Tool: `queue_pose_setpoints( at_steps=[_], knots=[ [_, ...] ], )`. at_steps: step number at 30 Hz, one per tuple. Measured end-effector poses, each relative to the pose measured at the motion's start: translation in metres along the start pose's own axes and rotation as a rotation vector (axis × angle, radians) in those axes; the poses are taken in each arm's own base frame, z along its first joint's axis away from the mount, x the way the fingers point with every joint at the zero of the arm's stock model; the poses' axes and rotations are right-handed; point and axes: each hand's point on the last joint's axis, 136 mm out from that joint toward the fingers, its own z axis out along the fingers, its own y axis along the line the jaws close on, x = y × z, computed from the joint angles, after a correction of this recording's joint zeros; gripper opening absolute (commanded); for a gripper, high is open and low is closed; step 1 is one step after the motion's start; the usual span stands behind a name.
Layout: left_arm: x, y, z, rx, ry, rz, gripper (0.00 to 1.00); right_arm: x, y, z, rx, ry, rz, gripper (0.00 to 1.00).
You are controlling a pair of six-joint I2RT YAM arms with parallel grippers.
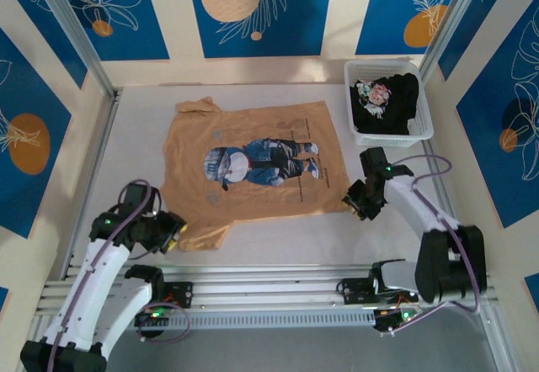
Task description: Fold and stack the t-shirts
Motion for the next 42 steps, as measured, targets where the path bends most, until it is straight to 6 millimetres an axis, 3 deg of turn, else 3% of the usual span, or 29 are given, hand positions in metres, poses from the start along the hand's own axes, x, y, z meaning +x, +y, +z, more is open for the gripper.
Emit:
queue_pose_setpoints(
  at_steps=[2,4,6,10,14,21,24,28,32,36,38,40,42],
  knots=[
    [-0.013,-0.024,-0.016,0.054,-0.054,0.031,0.42,-0.004,0.004,-0.011,-0.032,-0.052,-0.014,0.34],
    [-0.024,-0.042,-0.015,0.056,-0.068,0.050,0.31,-0.005,0.011,-0.014,-0.047,-0.065,-0.036,0.22],
    [-0.038,-0.054,0.003,0.009,-0.052,0.055,0.23,-0.007,0.024,-0.009,-0.060,-0.059,-0.080,0.21],
    [-0.066,-0.062,0.063,-0.123,0.011,0.036,0.15,-0.011,0.054,0.014,-0.063,-0.008,-0.162,0.21],
    [-0.089,-0.048,0.104,-0.242,0.056,0.015,0.15,-0.019,0.075,0.044,-0.029,0.047,-0.205,0.22],
    [-0.135,-0.051,0.139,-0.311,0.069,0.036,0.17,-0.026,0.110,0.081,0.029,0.121,-0.247,0.22],
    [-0.160,-0.064,0.154,-0.314,0.080,0.061,0.22,-0.031,0.136,0.087,0.018,0.122,-0.271,0.23],
    [-0.202,-0.099,0.165,-0.237,0.031,0.132,0.37,-0.038,0.167,0.094,-0.009,0.137,-0.289,0.25],
    [-0.227,-0.124,0.157,-0.183,-0.033,0.227,0.48,-0.045,0.191,0.097,-0.050,0.147,-0.327,0.32],
    [-0.232,-0.137,0.122,-0.160,-0.116,0.282,0.54,-0.045,0.193,0.092,-0.051,0.146,-0.358,0.44],
    [-0.219,-0.131,0.093,-0.162,-0.152,0.288,0.54,-0.044,0.188,0.085,-0.053,0.139,-0.361,0.50],
    [-0.194,-0.111,0.063,-0.177,-0.163,0.286,0.53,-0.038,0.175,0.069,-0.057,0.130,-0.356,0.53],
    [-0.166,-0.084,0.047,-0.192,-0.146,0.273,0.52,-0.033,0.162,0.048,-0.068,0.115,-0.344,0.54]
  ],
)
